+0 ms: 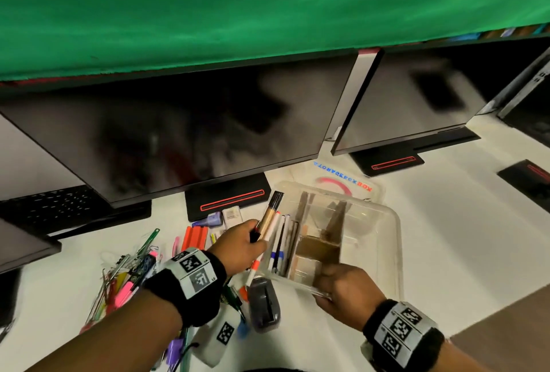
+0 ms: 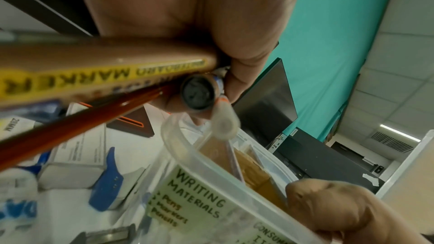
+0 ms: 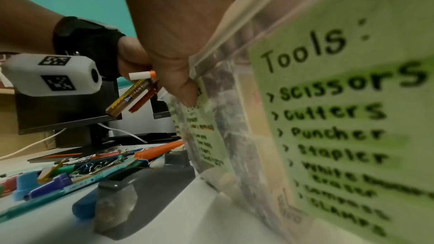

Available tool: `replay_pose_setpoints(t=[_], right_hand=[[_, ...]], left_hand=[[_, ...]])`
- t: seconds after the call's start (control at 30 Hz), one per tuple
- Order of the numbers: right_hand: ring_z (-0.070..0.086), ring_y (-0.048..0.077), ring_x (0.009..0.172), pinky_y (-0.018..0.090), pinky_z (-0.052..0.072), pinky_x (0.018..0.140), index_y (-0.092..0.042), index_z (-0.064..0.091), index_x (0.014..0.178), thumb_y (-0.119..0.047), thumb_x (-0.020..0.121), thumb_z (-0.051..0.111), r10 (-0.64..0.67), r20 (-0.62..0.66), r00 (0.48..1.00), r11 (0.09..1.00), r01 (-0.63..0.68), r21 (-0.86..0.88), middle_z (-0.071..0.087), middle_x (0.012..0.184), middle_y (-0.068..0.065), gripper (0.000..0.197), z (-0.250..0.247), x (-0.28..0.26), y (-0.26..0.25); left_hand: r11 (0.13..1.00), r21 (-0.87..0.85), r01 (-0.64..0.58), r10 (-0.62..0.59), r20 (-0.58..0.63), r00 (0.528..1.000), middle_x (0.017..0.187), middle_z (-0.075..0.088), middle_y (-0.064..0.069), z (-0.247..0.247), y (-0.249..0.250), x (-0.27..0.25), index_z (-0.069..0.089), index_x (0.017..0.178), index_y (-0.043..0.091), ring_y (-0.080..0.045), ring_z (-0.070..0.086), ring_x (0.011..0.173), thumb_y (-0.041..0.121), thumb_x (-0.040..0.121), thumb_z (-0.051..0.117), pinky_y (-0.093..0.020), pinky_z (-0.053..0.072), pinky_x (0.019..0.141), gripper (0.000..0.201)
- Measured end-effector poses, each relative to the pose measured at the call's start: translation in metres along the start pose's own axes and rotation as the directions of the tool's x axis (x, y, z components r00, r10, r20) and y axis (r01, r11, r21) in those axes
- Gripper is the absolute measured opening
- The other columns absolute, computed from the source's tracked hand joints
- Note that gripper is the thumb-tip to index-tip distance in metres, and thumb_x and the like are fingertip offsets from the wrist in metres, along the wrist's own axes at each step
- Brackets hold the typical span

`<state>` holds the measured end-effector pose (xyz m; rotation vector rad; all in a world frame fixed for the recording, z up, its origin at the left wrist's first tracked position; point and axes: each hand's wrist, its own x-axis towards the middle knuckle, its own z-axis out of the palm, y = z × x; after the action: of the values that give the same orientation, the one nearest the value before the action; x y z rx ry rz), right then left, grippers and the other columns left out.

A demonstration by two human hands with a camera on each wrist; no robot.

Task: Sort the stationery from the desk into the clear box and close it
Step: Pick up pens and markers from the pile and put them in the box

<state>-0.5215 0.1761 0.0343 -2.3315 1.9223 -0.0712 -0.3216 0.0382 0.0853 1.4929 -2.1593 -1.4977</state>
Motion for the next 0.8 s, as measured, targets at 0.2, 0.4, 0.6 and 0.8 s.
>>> replay_pose_setpoints(t=[0.2, 0.4, 0.6, 0.8], right_hand=[[0.057, 0.005, 0.05, 0.013, 0.04, 0.043, -0.028, 0.062, 0.057, -0.04, 0.065, 0.052, -0.012, -0.002, 1.0, 0.999, 0.012, 0.041, 0.057, 0.054, -0.012, 0.018, -0.003, 0.008, 0.01], [0.055, 0.002, 0.046, 0.012, 0.041, 0.038, -0.03, 0.066, 0.055, -0.041, 0.063, 0.051, -0.002, -0.022, 1.0, 0.997, 0.004, 0.075, 0.057, 0.05, -0.012, 0.02, -0.001, 0.01, 0.009], [0.051, 0.002, 0.042, 0.012, 0.037, 0.036, -0.029, 0.064, 0.053, -0.04, 0.063, 0.049, -0.022, -0.023, 1.0, 0.997, 0.023, 0.068, 0.054, 0.047, -0.011, 0.021, -0.005, 0.01, 0.009], [0.05, 0.005, 0.041, 0.013, 0.036, 0.036, -0.028, 0.064, 0.053, -0.037, 0.062, 0.048, 0.002, -0.008, 1.0, 0.997, -0.002, 0.077, 0.052, 0.047, -0.009, 0.021, -0.004, 0.011, 0.01]], left_hand=[[0.999, 0.033, 0.031, -0.03, -0.047, 0.998, 0.076, 0.058, 0.001, 0.008, 0.014, 0.014, 0.056, 0.094, 0.019, -0.014, 0.058, 0.068, 0.023, 0.088, 0.058, -0.023, 0.048, 0.057, 0.008], [0.989, 0.081, 0.12, -0.117, -0.044, 0.992, 0.072, 0.058, -0.003, 0.016, 0.033, 0.047, 0.054, 0.076, 0.015, -0.023, 0.063, 0.07, 0.024, 0.083, 0.059, -0.037, 0.056, 0.077, 0.012], [0.943, 0.248, 0.223, -0.235, 0.019, 0.972, 0.072, 0.056, -0.004, 0.028, 0.046, 0.072, 0.051, 0.072, 0.015, -0.022, 0.059, 0.074, 0.028, 0.085, 0.058, -0.03, 0.051, 0.069, 0.02], [0.922, 0.357, 0.154, -0.167, 0.007, 0.986, 0.108, 0.062, -0.01, 0.036, 0.05, 0.09, 0.051, 0.124, 0.009, -0.025, 0.06, 0.098, 0.039, 0.096, 0.043, -0.03, 0.046, 0.08, 0.042]])
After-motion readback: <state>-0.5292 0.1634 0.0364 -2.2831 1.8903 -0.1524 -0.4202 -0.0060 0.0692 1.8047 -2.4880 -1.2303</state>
